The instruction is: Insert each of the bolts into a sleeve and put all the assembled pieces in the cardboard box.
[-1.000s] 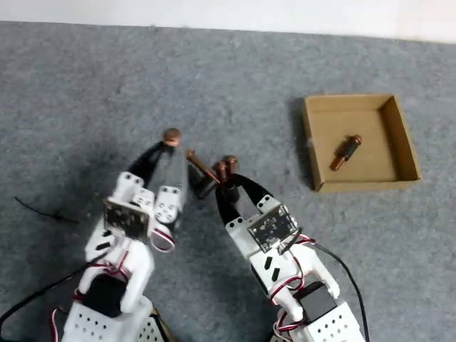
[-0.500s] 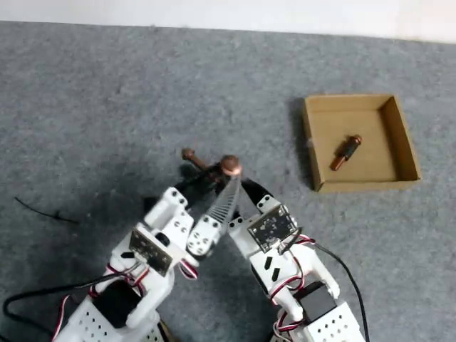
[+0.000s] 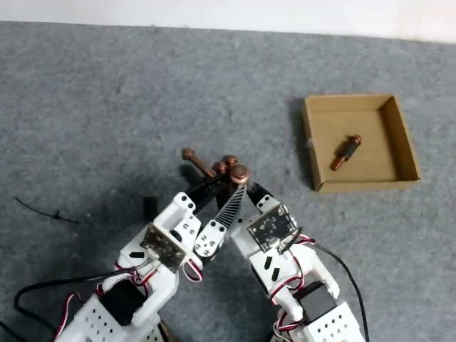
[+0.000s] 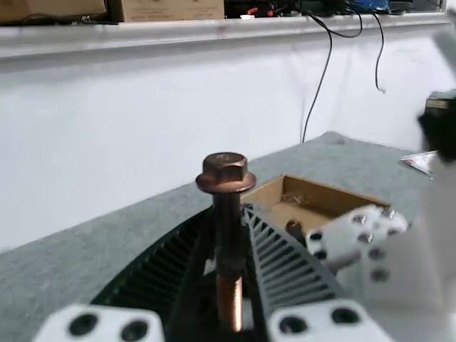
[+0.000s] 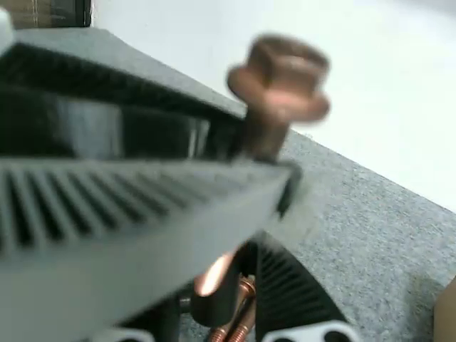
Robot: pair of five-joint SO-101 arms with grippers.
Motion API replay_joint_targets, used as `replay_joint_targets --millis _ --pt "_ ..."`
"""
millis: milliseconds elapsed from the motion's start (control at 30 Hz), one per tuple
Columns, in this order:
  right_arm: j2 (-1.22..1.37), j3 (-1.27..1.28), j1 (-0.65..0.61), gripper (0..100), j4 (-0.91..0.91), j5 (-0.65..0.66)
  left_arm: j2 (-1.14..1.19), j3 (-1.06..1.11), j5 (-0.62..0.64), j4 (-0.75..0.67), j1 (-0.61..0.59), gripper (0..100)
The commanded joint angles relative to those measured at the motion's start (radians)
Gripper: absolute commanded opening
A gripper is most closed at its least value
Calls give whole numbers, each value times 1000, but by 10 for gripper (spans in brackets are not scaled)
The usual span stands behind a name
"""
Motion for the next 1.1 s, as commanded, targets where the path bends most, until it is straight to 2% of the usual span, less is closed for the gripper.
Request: replay_joint_targets --millis 0,500,1067 --pt "-21 110 -4 5 1 14 -22 -2 9 -8 -71 7" --pt "-21 110 -4 5 1 14 -22 -82 9 -71 -76 7" --pt "-21 107 -4 5 1 11 -21 -44 9 -150 -70 7"
